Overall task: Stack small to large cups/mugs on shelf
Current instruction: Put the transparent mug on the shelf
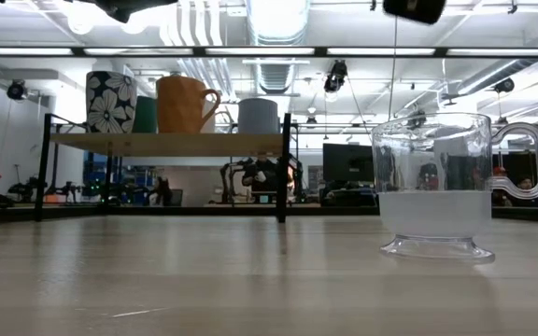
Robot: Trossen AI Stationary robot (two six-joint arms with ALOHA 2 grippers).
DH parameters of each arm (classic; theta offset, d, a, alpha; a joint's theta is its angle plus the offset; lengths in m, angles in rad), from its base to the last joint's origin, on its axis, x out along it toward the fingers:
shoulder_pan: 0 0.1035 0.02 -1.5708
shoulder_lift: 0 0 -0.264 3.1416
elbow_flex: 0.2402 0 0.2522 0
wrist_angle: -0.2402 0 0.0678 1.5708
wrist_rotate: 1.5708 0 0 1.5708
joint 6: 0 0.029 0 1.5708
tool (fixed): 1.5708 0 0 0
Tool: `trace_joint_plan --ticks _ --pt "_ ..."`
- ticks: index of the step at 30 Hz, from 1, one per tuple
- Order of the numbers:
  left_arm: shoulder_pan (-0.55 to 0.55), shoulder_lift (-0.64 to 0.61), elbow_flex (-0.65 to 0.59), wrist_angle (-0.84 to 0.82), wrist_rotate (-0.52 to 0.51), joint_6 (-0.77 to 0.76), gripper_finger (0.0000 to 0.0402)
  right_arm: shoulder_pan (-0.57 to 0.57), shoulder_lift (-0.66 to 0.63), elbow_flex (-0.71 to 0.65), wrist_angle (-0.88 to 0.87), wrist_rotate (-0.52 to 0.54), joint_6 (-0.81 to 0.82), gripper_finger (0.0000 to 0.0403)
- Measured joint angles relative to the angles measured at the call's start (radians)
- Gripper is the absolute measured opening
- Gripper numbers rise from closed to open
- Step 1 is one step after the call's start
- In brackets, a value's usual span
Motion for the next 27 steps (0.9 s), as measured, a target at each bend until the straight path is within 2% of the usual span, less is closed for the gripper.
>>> trace_joint_plan --ticks 6,10,13,16,20,24,27 --pt "0.0 -0.007 -0.017 0.011 0.007 0.021 0.0 0.134 0.053 0.0 0.004 0.148 0.105 0.0009" --pt "-0.001 -0.015 -0.017 0.014 0.062 0.017 0.0 0.215 0.106 0.0 0.037 0.221 0.132 0.0009" --pt "-0.004 -0.015 -0.024 0.012 0.123 0.016 0.0 0.252 0.135 0.0 0.046 0.217 0.152 0.0009" --pt "-0.005 -0.016 -0.03 0.01 0.143 0.015 0.0 0.279 0.162 0.0 0.058 0.206 0.182 0.0013" --pt "-0.005 -0.017 -0.033 0.011 0.142 0.008 0.0 0.297 0.198 0.0 0.109 0.197 0.181 0.0042" --pt "-0.005 -0.014 -0.035 0.007 0.143 -0.011 0.0 0.293 0.218 0.0 0.122 0.202 0.165 0.0091" --pt "-0.005 -0.012 -0.037 0.008 0.144 -0.011 0.0 0.287 0.232 0.0 0.121 0.254 0.151 0.0129"
